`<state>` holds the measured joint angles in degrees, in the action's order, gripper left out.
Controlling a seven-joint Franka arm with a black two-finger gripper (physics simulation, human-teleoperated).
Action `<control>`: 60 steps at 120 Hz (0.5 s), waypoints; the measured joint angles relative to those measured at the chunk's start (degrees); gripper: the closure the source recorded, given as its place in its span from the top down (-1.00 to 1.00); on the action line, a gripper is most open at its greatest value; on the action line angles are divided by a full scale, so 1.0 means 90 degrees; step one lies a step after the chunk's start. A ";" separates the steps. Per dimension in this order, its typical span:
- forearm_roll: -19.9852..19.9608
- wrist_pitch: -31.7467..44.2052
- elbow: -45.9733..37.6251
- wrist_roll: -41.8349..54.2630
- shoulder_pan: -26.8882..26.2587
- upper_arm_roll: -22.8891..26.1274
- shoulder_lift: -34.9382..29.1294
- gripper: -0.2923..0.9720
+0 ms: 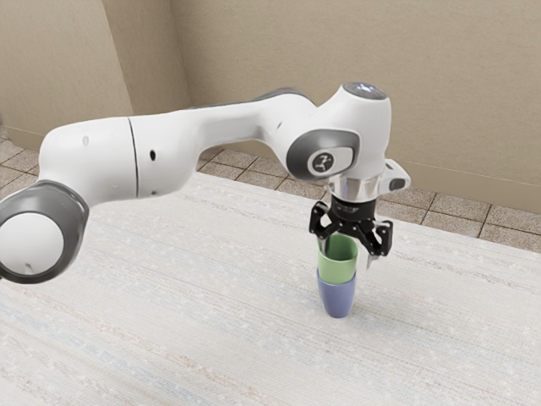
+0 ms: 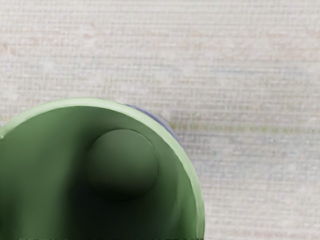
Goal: Place the left cup onto the right cup
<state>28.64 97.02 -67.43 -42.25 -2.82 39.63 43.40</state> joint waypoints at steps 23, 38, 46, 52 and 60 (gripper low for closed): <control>-0.0018 -0.0044 0.0000 0.0002 0.0039 0.0000 -0.0296 0.51; -0.0020 -0.0093 -0.0035 0.0003 0.0069 -0.0004 -0.0569 0.52; -0.0019 -0.0139 -0.0133 0.0005 0.0144 -0.0006 -0.0774 0.53; -0.0021 -0.0180 -0.0233 0.0008 0.0222 -0.0006 -0.0942 0.53; -0.0059 -0.0243 -0.0368 0.0012 0.0321 -0.0012 -0.1180 0.53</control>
<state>28.11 94.83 -70.75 -42.13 0.07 39.52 32.78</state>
